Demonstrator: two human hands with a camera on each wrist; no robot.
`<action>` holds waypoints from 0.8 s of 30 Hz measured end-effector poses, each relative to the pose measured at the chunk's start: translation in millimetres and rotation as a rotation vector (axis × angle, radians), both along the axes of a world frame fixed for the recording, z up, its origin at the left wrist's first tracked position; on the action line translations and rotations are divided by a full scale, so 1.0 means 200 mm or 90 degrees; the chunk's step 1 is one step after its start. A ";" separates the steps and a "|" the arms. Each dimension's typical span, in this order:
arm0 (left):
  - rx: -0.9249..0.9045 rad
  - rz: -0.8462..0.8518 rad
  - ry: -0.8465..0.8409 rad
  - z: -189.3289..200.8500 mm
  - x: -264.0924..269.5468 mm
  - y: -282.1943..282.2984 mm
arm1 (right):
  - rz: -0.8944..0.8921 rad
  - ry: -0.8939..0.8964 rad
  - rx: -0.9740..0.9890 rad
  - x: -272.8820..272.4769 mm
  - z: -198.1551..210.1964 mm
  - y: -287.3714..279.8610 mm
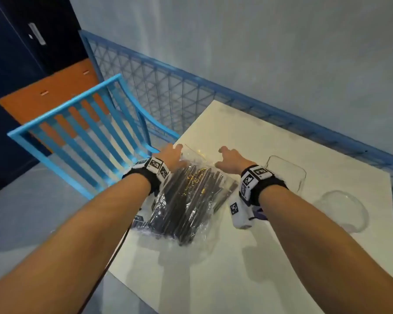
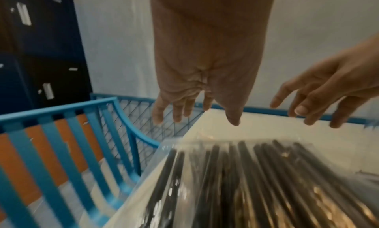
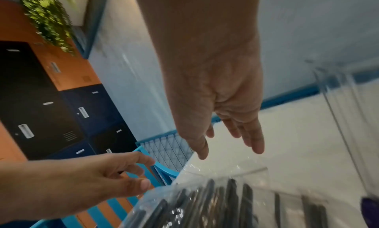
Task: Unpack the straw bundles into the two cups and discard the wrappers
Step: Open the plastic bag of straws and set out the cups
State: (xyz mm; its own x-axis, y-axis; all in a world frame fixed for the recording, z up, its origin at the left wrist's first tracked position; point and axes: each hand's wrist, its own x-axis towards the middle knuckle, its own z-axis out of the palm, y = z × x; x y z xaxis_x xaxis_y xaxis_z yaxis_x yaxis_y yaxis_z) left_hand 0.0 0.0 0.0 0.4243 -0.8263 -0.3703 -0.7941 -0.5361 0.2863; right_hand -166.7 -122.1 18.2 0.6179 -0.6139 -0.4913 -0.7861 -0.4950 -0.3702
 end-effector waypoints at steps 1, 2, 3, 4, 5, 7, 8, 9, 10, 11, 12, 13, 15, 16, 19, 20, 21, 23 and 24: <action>0.024 0.026 -0.003 -0.04 0.01 0.02 | -0.015 0.017 0.014 0.00 -0.03 0.01; 0.028 0.057 0.002 -0.07 0.03 0.03 | -0.043 0.027 0.027 0.01 -0.05 0.01; 0.038 0.089 0.016 -0.13 0.06 0.05 | -0.065 0.038 0.047 0.00 -0.08 0.02; 0.043 0.116 0.046 -0.15 0.06 0.09 | -0.084 0.036 0.066 0.00 -0.10 0.04; 0.048 0.141 0.078 -0.18 0.07 0.10 | -0.101 0.031 0.086 0.00 -0.12 0.06; 0.033 0.176 0.125 -0.19 0.07 0.13 | -0.151 -0.007 0.107 0.01 -0.14 0.08; 0.018 0.190 0.133 -0.17 0.06 0.15 | -0.185 -0.035 0.101 0.02 -0.15 0.08; -0.008 0.203 0.140 -0.18 0.07 0.15 | -0.232 -0.069 0.097 0.02 -0.15 0.08; -0.025 0.223 0.150 -0.18 0.07 0.16 | -0.288 -0.104 0.100 0.02 -0.15 0.08; -0.050 0.244 0.157 -0.18 0.08 0.17 | -0.339 -0.131 0.109 0.02 -0.14 0.08; -0.071 0.263 0.166 -0.17 0.08 0.18 | -0.373 -0.150 0.124 0.03 -0.14 0.07; -0.096 0.284 0.179 -0.17 0.10 0.19 | -0.393 -0.164 0.142 0.02 -0.13 0.07; -0.147 0.335 0.213 -0.16 0.14 0.21 | -0.423 -0.208 0.158 0.02 -0.10 0.09; -0.168 0.363 0.238 -0.14 0.15 0.23 | -0.440 -0.235 0.165 0.01 -0.08 0.10; -0.231 0.402 0.334 -0.03 0.16 0.26 | -0.451 -0.312 0.236 -0.01 0.03 0.13; -0.245 0.396 0.363 0.03 0.15 0.28 | -0.447 -0.345 0.263 -0.04 0.09 0.14; -0.264 0.379 0.390 0.10 0.14 0.29 | -0.433 -0.374 0.285 -0.08 0.16 0.17; -0.297 0.326 0.432 0.27 0.12 0.33 | -0.368 -0.417 0.317 -0.19 0.33 0.23; -0.317 0.294 0.441 0.36 0.09 0.36 | -0.323 -0.428 0.317 -0.26 0.41 0.26</action>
